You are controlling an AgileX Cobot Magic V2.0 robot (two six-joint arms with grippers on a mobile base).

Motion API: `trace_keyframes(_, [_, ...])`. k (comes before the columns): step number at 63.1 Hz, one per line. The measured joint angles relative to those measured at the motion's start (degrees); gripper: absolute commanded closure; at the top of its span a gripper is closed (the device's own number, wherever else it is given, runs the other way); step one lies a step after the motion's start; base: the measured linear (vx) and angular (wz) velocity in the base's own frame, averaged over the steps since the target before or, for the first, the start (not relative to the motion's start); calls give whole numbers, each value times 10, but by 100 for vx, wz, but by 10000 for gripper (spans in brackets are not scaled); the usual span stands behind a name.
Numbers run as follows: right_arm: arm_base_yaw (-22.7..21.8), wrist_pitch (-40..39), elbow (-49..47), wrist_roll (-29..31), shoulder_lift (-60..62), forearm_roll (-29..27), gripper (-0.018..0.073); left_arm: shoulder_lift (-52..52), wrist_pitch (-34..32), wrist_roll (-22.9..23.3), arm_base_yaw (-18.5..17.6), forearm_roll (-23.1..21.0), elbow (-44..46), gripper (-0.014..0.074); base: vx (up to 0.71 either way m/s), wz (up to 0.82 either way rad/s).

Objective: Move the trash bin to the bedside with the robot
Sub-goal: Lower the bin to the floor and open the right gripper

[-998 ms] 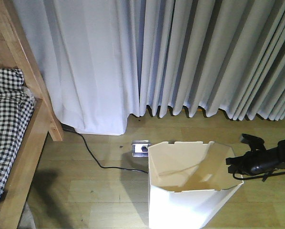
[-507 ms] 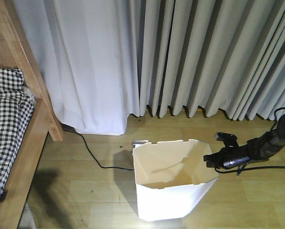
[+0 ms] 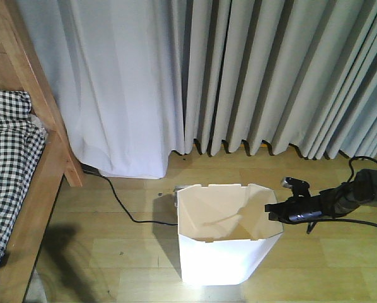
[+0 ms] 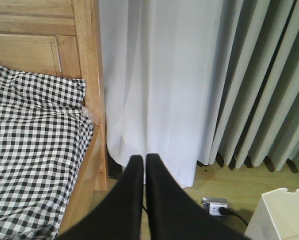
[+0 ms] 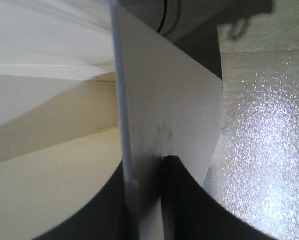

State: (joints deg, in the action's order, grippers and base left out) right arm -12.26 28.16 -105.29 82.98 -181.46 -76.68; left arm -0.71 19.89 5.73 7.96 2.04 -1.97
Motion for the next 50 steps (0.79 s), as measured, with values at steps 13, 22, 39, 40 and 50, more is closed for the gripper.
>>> trace_keyframes(13, [0, 15, -27, -6, -14, 5, 547, 0, 0, 0, 0, 0, 0, 603, 0, 0])
trace_keyframes(22, [0, 19, -28, -7, -14, 12, 540, 0, 0, 0, 0, 0, 0, 603, 0, 0])
trace_keyframes(39, [0, 20, -28, -7, -14, 16, 481, 0, 0, 0, 0, 0, 0, 603, 0, 0])
trace_keyframes(40, [0, 20, -28, -7, -14, 16, 472, 0, 0, 0, 0, 0, 0, 603, 0, 0])
trace_keyframes(50, [0, 24, -30, -7, -15, 17, 384, 0, 0, 0, 0, 0, 0, 603, 0, 0])
